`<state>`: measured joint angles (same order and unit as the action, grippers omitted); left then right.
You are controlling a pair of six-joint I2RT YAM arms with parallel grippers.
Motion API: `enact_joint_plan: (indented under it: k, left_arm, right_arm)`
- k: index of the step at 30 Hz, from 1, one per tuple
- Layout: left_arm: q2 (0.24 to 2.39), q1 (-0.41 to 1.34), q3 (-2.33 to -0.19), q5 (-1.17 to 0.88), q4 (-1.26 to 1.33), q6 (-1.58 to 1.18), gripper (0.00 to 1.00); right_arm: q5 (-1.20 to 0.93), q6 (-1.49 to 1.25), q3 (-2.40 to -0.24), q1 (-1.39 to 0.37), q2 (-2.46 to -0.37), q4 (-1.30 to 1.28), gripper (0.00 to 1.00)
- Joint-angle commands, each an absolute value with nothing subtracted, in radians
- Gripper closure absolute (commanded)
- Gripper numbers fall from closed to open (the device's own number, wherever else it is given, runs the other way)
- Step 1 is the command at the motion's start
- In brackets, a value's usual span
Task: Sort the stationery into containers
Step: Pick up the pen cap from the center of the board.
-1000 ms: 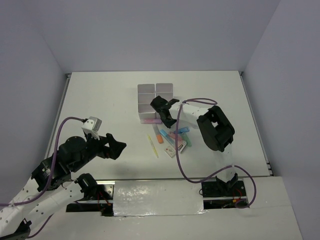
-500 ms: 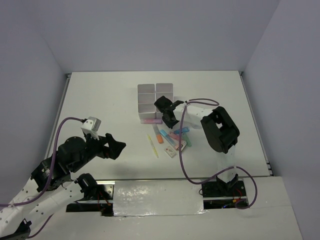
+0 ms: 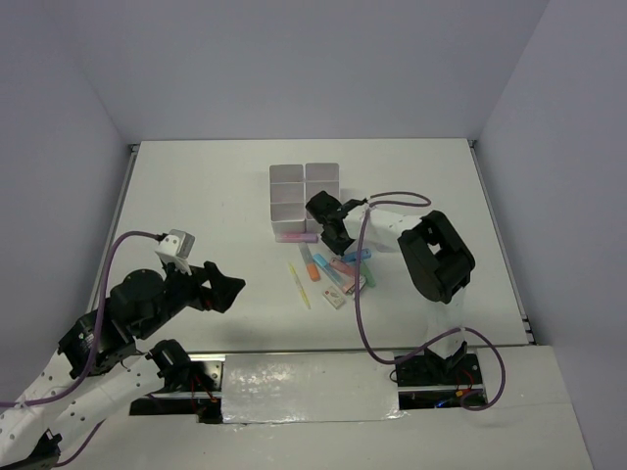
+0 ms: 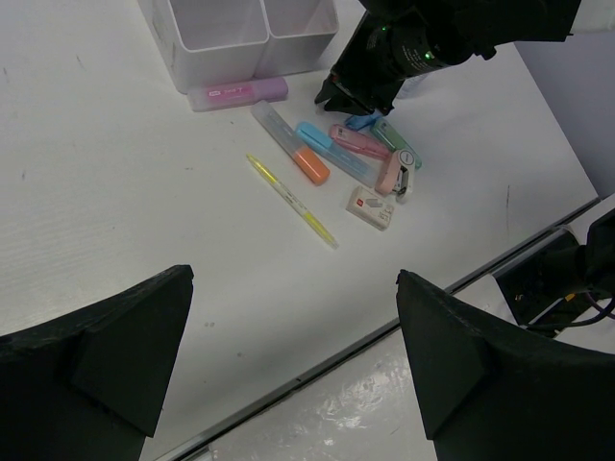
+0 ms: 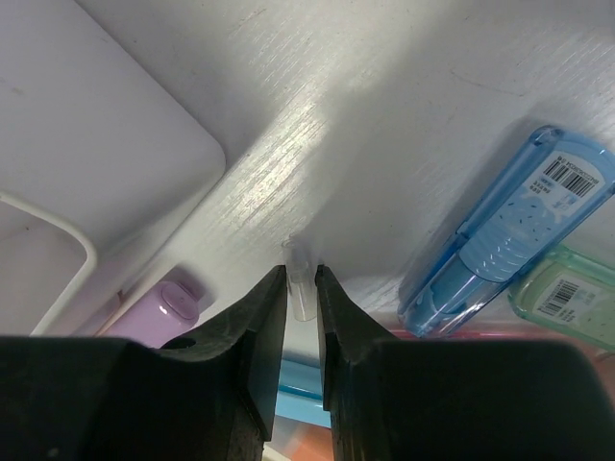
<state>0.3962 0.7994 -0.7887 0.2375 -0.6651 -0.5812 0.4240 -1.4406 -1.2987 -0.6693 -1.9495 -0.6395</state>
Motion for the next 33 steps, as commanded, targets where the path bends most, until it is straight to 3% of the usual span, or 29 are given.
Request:
enact_joint_plan:
  k: [1, 10, 15, 17, 25, 33]
  left_arm:
    - [0.385, 0.802, -0.790, 0.245, -0.635, -0.584, 0.01]
    - [0.382, 0.802, -0.790, 0.242, -0.637, -0.584, 0.01]
    - [0.390, 0.805, -0.790, 0.239, -0.634, -0.581, 0.01]
    - [0.394, 0.805, -0.792, 0.238, -0.634, -0.581, 0.01]
    - [0.396, 0.805, -0.796, 0.278, -0.649, -0.610, 0.01]
    - [0.570, 0.805, -0.805, 0.360, -0.683, -0.741, 0.01]
  right_arm:
    - [0.408, -1.387, -1.250, -0.667, -1.977, -0.773, 0.73]
    - [0.391, -1.293, -1.264, -0.664, -2.037, -0.759, 0.73]
    - [0.391, -1.279, -1.224, -0.663, -2.046, -0.740, 0.88]
    - [0.376, -1.261, -1.210, -0.666, -2.039, -0.703, 1.00]
    - [0.373, -1.186, -1.249, -0.667, -1.968, -0.658, 1.00]
    - [0.538, -1.086, -1.341, -0.719, -1.711, -0.706, 1.00]
